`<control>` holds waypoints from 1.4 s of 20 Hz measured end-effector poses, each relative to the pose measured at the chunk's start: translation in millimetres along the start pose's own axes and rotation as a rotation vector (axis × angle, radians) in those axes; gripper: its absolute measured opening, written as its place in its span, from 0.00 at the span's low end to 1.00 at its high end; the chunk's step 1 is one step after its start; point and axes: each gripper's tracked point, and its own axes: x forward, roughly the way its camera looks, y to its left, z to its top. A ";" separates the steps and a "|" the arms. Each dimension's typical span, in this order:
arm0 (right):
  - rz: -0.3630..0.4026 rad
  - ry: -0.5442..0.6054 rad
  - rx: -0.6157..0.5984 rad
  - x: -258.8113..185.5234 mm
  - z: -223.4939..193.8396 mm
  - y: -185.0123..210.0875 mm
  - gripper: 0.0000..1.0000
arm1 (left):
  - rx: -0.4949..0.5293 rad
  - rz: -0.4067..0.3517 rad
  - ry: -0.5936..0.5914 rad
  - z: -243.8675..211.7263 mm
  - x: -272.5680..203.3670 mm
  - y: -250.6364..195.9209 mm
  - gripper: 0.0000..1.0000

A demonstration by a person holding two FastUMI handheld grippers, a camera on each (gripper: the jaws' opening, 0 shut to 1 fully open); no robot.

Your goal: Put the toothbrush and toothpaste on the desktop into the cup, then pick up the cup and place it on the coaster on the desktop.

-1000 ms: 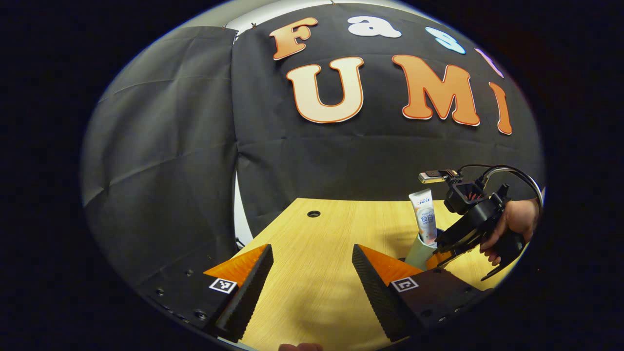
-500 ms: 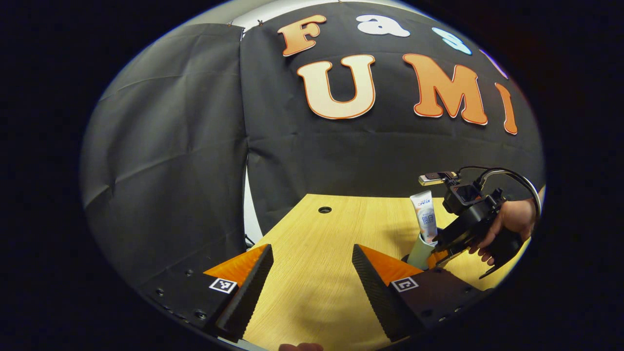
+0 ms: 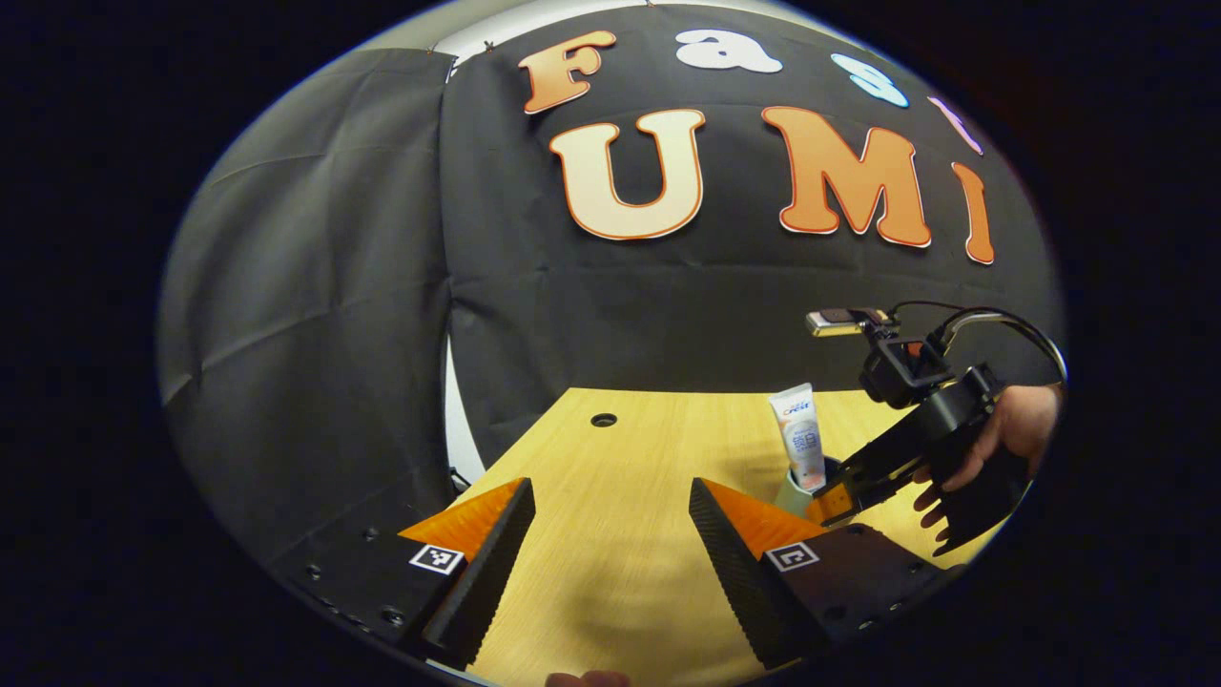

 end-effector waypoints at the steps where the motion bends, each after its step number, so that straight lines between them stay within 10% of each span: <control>1: -0.004 -0.025 0.008 -10.1 2.5 -4.0 0.82 | -0.002 -0.019 -0.002 0.0 1.2 -4.2 0.99; 13: -0.117 -0.533 0.083 -156.3 34.6 -97.3 0.90 | -0.004 -0.226 -0.094 77.8 2.4 -114.1 0.98; 28: -0.271 -0.954 0.139 -269.6 6.1 -176.7 0.93 | -0.012 -0.251 -0.220 127.9 -73.7 -185.4 0.99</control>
